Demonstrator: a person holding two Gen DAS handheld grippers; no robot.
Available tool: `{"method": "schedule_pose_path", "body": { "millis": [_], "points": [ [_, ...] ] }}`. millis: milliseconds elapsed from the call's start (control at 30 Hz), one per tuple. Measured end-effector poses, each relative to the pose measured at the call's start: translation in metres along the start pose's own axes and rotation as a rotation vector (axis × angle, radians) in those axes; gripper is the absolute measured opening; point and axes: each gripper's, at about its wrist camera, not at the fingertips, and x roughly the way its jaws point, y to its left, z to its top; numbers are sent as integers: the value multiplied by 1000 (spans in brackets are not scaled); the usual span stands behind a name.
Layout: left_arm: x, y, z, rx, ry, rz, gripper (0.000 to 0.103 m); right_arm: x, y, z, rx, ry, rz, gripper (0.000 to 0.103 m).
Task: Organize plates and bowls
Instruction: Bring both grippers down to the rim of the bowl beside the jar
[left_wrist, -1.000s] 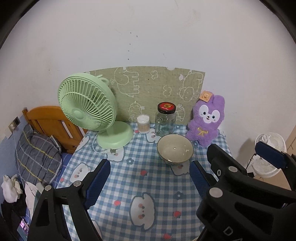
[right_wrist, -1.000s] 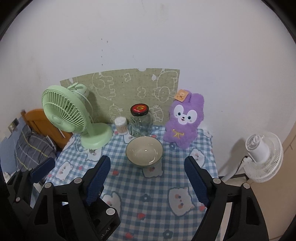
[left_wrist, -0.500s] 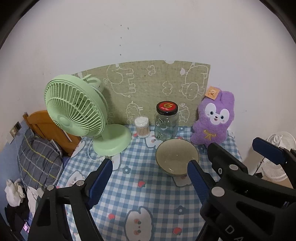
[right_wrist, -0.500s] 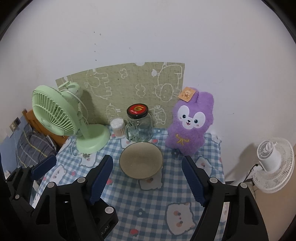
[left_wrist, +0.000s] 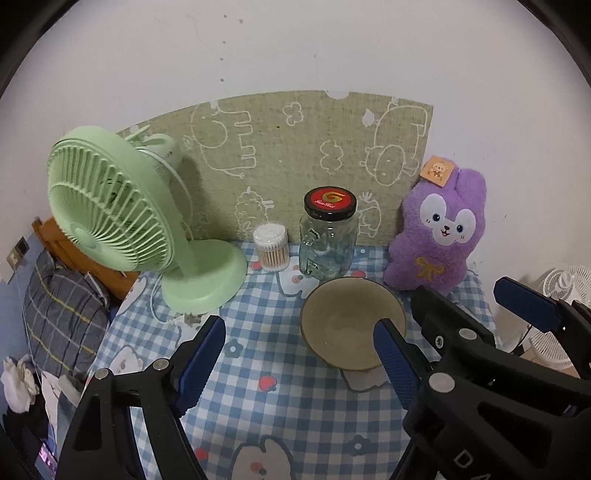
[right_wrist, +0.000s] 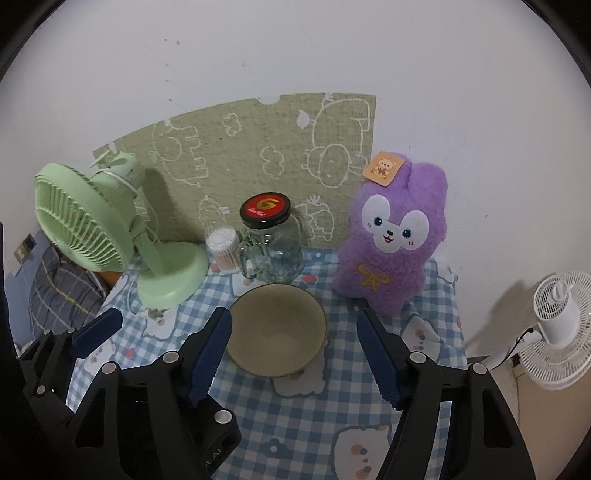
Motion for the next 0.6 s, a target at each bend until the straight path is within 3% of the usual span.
{"method": "schedule_pose_path", "body": {
  "millis": [600],
  "points": [
    [74, -8, 7, 11, 27, 26, 66, 77, -21, 3, 51, 42, -33, 65]
  ]
}}
